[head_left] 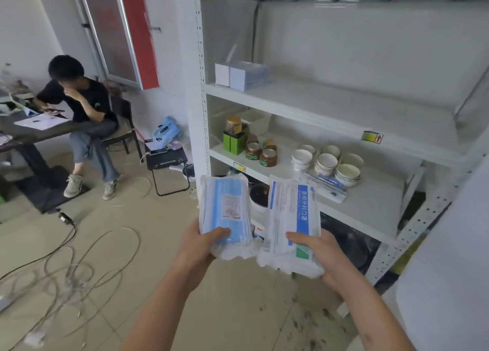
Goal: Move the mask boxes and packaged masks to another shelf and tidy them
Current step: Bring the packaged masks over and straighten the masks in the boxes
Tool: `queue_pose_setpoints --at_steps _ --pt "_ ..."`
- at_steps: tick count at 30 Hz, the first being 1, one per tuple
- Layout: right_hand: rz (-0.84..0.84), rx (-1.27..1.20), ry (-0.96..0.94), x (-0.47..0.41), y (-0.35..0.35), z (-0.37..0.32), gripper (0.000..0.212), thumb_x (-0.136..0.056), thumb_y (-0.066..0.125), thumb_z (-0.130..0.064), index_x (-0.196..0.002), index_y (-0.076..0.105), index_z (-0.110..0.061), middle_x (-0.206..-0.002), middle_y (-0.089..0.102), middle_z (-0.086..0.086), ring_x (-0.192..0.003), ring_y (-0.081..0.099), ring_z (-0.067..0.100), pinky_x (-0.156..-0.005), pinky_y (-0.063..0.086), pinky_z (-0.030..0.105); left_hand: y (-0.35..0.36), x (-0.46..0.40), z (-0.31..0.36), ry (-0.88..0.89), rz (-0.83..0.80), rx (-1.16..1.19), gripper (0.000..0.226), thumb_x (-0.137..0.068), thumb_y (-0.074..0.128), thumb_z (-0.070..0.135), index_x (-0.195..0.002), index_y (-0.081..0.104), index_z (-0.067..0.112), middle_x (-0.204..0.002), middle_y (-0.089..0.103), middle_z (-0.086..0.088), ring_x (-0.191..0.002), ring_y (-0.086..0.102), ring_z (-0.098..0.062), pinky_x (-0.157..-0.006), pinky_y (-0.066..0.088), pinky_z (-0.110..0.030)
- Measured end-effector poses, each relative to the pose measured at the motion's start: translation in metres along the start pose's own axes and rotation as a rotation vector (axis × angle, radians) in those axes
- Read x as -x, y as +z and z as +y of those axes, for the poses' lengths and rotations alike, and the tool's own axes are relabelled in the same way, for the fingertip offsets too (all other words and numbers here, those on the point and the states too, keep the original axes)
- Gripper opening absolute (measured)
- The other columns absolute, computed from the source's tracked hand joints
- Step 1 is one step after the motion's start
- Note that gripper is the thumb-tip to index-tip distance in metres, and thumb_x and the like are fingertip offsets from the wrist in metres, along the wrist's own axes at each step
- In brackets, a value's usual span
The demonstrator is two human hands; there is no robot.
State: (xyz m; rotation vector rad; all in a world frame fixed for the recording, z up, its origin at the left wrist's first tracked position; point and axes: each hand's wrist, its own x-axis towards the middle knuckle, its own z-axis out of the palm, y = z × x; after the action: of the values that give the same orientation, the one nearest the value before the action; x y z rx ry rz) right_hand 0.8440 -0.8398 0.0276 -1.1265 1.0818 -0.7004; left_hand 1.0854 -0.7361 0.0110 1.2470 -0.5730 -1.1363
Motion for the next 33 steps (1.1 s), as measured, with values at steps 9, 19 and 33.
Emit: queue_pose_setpoints --at_steps 9,19,33 --pt "0.066 -0.013 -0.017 -0.179 0.017 -0.069 0.038 -0.075 0.086 -0.013 -0.110 0.074 -0.016 -0.099 0.080 0.006 -0.094 0.076 0.030 -0.090 0.059 0.054 -0.003 -0.190 0.055 0.034 -0.043 -0.049 0.045 -0.086 0.072 0.005 -0.129 0.061 0.014 -0.119 0.074 -0.010 -0.106 0.072 -0.035 -0.093 0.057 -0.057" --pt "0.081 -0.003 -0.096 -0.347 0.062 -0.145 0.042 -0.075 0.086 -0.015 -0.114 0.073 -0.022 -0.099 0.081 -0.002 -0.090 0.077 0.021 -0.085 0.062 0.046 -0.020 -0.353 0.119 0.029 -0.025 -0.031 0.044 -0.085 0.071 0.001 -0.127 0.060 0.011 -0.117 0.074 -0.012 -0.102 0.073 -0.036 -0.083 0.061 -0.049" --pt "0.364 0.050 -0.179 -0.516 0.118 -0.252 0.031 -0.073 0.087 -0.015 -0.100 0.075 -0.022 -0.092 0.081 0.000 -0.084 0.076 0.022 -0.069 0.060 0.035 -0.060 -0.557 0.218 -0.043 -0.304 -0.078 0.047 -0.080 0.076 -0.001 -0.124 0.063 0.010 -0.116 0.074 -0.015 -0.103 0.073 -0.035 -0.087 0.060 -0.047"
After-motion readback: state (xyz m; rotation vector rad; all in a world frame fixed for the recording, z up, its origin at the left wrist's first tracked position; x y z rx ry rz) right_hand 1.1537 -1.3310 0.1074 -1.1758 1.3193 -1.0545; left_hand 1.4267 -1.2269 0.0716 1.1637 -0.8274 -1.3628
